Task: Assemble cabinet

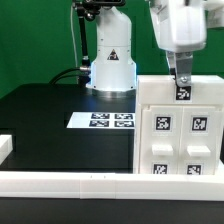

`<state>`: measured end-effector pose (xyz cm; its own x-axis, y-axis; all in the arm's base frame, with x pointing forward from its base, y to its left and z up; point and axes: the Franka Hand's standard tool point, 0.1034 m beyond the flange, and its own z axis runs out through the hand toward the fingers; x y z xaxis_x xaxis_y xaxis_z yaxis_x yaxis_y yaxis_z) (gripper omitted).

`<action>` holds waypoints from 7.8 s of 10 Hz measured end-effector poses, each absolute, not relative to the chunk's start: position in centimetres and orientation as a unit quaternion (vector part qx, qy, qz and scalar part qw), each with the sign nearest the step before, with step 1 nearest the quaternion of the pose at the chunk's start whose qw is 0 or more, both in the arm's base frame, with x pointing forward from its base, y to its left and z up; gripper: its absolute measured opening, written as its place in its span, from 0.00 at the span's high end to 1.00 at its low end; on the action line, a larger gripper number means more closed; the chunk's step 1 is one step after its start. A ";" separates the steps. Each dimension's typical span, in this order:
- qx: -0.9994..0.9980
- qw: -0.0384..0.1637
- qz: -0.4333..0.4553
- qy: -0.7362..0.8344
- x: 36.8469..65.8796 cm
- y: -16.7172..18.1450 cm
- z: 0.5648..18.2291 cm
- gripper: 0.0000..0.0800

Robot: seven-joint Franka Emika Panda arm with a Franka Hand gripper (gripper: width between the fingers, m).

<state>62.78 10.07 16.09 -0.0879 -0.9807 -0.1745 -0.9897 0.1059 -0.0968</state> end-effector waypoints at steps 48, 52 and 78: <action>-0.990 0.030 -0.006 -0.139 63.0 10.3 15.9 0.31; -0.984 0.060 0.009 0.165 63.0 9.6 15.8 0.31; -0.628 0.125 0.049 0.767 64.2 9.2 20.0 0.19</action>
Offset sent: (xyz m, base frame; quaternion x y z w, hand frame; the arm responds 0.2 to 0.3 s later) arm -0.0026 -0.0015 0.0009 0.0321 -0.0536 0.2944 0.9536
